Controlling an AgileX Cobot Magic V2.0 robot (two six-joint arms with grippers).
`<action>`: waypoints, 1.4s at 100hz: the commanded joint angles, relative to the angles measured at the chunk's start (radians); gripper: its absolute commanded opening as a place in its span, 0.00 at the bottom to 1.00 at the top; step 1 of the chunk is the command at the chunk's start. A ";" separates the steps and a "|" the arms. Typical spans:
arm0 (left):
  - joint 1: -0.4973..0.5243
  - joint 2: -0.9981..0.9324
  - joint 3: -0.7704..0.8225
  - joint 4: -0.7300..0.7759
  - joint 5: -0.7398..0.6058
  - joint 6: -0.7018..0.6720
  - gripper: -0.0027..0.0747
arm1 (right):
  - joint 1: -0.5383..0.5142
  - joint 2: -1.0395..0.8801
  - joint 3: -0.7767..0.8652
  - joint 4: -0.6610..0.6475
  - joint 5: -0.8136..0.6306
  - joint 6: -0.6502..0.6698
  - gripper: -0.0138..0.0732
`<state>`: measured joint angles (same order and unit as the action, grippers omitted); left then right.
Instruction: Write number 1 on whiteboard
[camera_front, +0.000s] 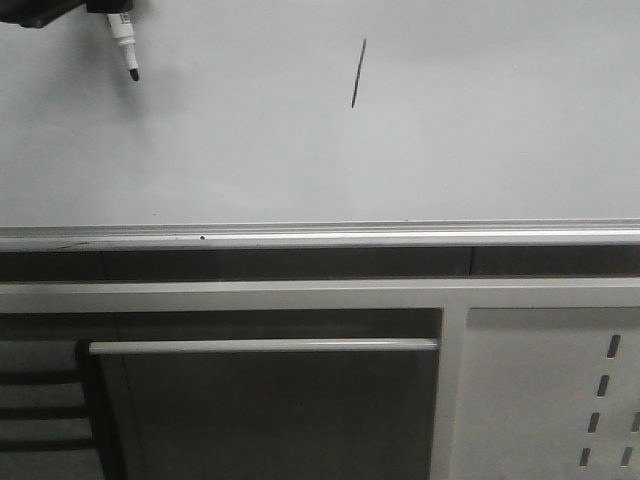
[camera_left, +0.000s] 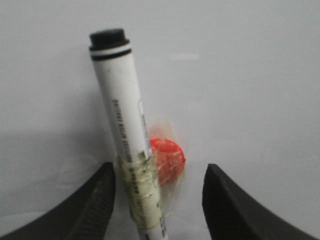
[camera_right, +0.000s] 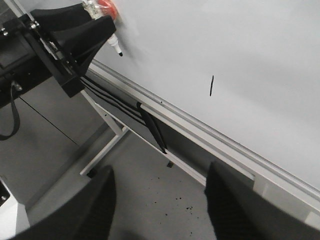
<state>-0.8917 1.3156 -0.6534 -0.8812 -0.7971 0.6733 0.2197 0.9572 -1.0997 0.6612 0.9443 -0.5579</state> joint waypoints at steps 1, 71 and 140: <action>-0.001 -0.044 -0.035 0.037 -0.020 -0.003 0.57 | -0.004 -0.010 -0.025 0.039 -0.043 -0.002 0.58; -0.001 -0.613 0.129 0.042 0.510 0.170 0.29 | -0.041 -0.176 0.023 -0.025 -0.209 0.102 0.33; -0.001 -1.120 0.354 0.011 0.808 0.183 0.01 | -0.042 -0.955 0.758 -0.030 -0.550 0.102 0.08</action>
<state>-0.8917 0.2455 -0.3169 -0.8421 0.0783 0.8574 0.1853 0.0562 -0.3704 0.6113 0.4774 -0.4546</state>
